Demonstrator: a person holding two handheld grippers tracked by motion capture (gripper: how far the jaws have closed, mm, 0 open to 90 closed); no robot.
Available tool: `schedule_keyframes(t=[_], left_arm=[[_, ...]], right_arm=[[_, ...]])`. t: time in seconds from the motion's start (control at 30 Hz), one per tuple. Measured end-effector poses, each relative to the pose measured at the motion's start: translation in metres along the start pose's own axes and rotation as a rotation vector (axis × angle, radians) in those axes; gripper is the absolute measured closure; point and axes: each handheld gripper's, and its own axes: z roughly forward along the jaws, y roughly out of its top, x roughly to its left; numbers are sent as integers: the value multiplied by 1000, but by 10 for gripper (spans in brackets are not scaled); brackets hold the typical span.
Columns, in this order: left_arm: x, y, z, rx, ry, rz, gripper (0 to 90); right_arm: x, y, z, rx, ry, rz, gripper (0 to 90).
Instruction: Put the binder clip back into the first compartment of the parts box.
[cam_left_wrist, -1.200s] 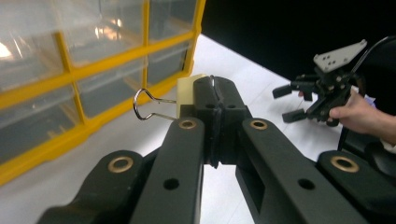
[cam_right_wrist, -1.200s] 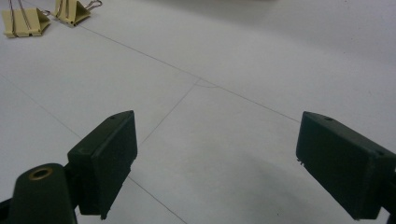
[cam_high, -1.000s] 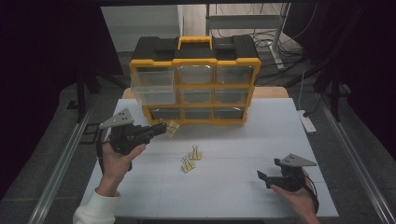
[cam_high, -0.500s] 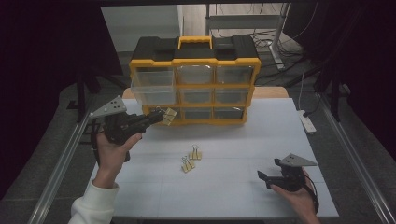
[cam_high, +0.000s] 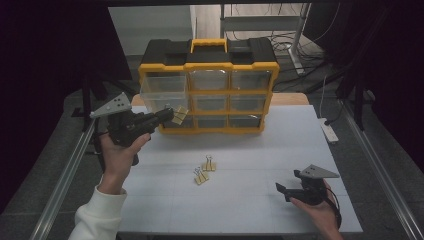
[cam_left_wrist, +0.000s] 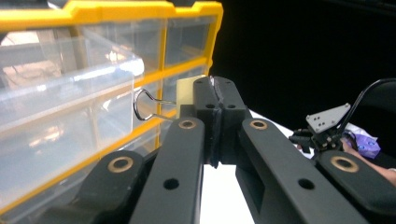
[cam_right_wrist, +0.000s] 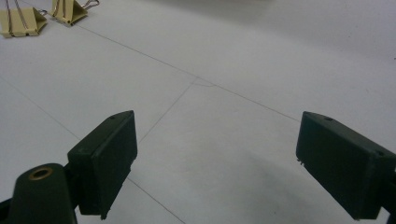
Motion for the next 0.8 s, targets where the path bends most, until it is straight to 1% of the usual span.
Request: schedule_keyframes(t=[0.13, 0.23, 0.33, 0.4, 0.63, 0.8], left_arm=[[1, 9, -2, -12, 7, 7, 891], [2, 15, -5, -25, 25, 16, 892], [5, 20, -7, -40, 34, 10, 892], [7, 22, -6, -49, 30, -1, 891], [16, 29, -4, -70, 74, -2, 892], [23, 35, 2, -62, 106, 0, 892]], right_arm=[[0, 0, 0, 0, 1, 0, 129], [0, 0, 1, 2, 1, 2, 128], [0, 0, 0, 0, 3, 1, 129], [0, 0, 0, 1, 0, 1, 129], [0, 0, 1, 3, 0, -1, 129], [0, 0, 0, 2, -1, 2, 129]])
